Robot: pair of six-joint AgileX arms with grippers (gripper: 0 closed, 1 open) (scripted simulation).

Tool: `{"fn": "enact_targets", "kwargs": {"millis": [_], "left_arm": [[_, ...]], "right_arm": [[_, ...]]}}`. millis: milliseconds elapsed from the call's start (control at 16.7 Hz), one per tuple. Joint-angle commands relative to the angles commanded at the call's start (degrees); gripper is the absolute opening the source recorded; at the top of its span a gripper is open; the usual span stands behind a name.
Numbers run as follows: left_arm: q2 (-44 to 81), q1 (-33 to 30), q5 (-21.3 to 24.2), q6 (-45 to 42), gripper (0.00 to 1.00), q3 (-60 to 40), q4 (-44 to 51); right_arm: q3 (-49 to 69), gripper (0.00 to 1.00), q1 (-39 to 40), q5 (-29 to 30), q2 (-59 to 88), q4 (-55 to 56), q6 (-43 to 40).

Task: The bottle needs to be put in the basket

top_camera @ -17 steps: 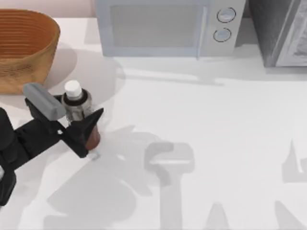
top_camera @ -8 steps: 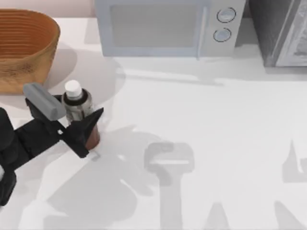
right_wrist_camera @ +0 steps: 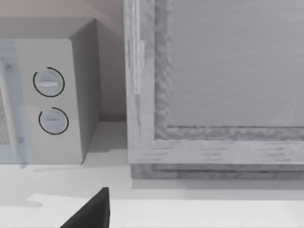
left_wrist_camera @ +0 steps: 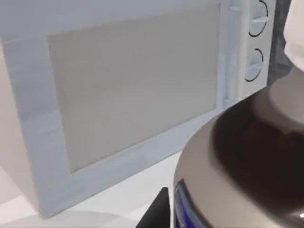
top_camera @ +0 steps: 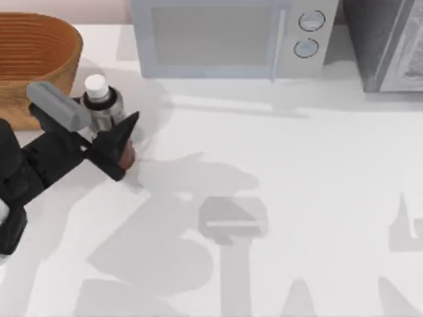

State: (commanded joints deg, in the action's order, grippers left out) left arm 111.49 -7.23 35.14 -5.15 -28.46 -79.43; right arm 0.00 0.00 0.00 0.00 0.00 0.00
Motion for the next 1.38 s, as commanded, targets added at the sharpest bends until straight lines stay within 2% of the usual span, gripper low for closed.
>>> {"fn": "enact_targets", "kwargs": {"millis": [300,480,660,840,1020,1380], "left_arm": [[-9.95,-0.3,-12.89,1.96,0.0,-16.15,16.31],[-15.51,2.39,-19.98,2.82,0.0,-25.4,30.26],[-19.94,6.34,-24.59,3.34,0.0,-32.18,44.6],[-23.23,10.51,-26.59,3.55,0.0,-36.01,56.5],[-25.06,13.9,-26.91,3.58,0.0,-37.59,63.79],[-25.2,14.73,-26.84,3.45,0.0,-37.83,65.59]], "right_arm": [[0.0,1.0,0.0,0.0,0.0,0.0,0.0],[0.0,1.0,0.0,0.0,0.0,0.0,0.0],[0.0,1.0,0.0,0.0,0.0,0.0,0.0],[0.0,1.0,0.0,0.0,0.0,0.0,0.0],[0.0,1.0,0.0,0.0,0.0,0.0,0.0],[0.0,1.0,0.0,0.0,0.0,0.0,0.0]]}}
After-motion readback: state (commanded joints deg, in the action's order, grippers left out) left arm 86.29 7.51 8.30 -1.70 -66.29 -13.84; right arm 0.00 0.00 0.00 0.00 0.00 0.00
